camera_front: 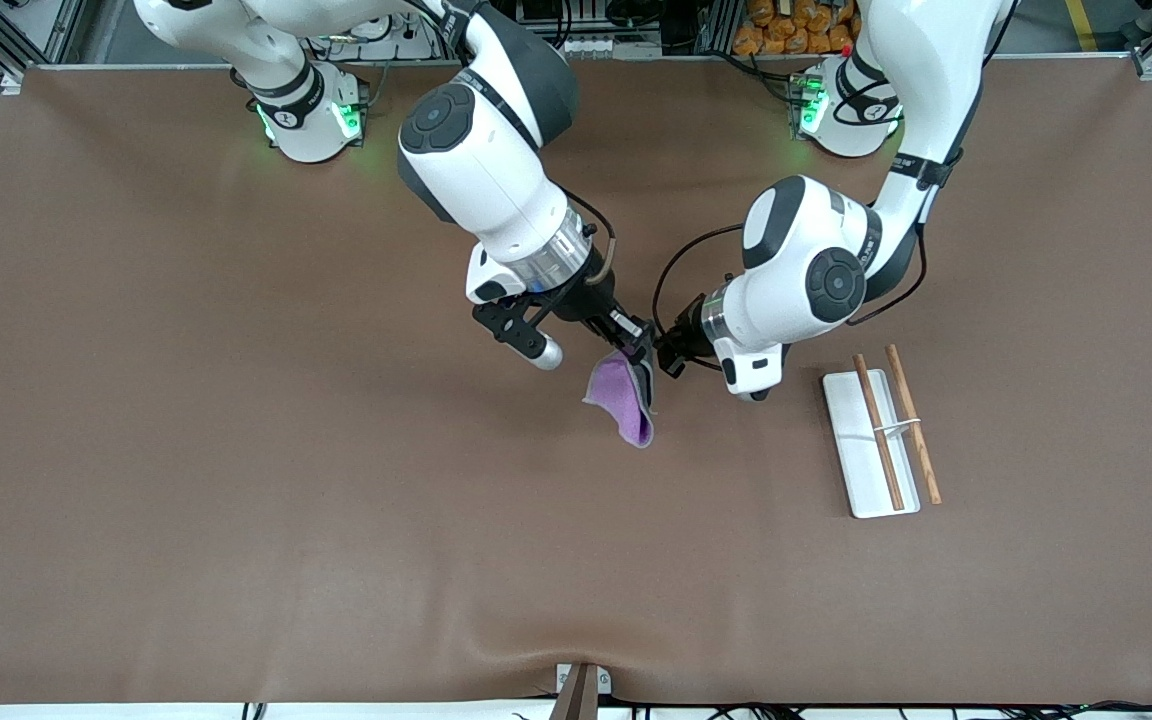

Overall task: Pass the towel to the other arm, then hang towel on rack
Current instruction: 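Grasp the hanging towel edge with the left gripper, then pull the towel with the left gripper while the right gripper releases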

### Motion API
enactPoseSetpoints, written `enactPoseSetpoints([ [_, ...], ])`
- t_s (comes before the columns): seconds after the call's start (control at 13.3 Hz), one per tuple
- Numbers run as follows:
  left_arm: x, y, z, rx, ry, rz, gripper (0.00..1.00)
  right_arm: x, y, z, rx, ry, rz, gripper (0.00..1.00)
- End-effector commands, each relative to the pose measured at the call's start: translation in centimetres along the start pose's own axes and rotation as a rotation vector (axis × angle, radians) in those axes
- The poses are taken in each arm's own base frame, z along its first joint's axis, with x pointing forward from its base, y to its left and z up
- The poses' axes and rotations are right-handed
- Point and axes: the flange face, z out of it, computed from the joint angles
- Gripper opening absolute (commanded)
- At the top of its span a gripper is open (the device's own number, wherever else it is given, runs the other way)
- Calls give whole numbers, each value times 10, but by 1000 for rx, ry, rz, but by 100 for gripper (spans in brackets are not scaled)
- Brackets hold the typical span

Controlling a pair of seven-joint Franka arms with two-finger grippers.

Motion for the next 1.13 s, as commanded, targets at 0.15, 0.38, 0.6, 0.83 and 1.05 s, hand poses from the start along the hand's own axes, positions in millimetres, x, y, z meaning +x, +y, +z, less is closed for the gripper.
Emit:
enactPoseSetpoints([
  [0.15,10,8,-55,-85,6,-11,0,-1,-5,-2,11,-8,17,0],
  [0.38,31,2,-105,-123,13,37,0,4,-5,-5,14,-6,21,0],
  [0.6,53,3,-164,-111,10,122,0,10,-5,-7,15,-4,31,82],
  [0.83,63,1,-214,-85,55,189,0,6,-6,-9,17,4,20,100],
  [1.05,82,-14,-258,-106,76,304,0,12,-6,-11,18,8,23,100],
])
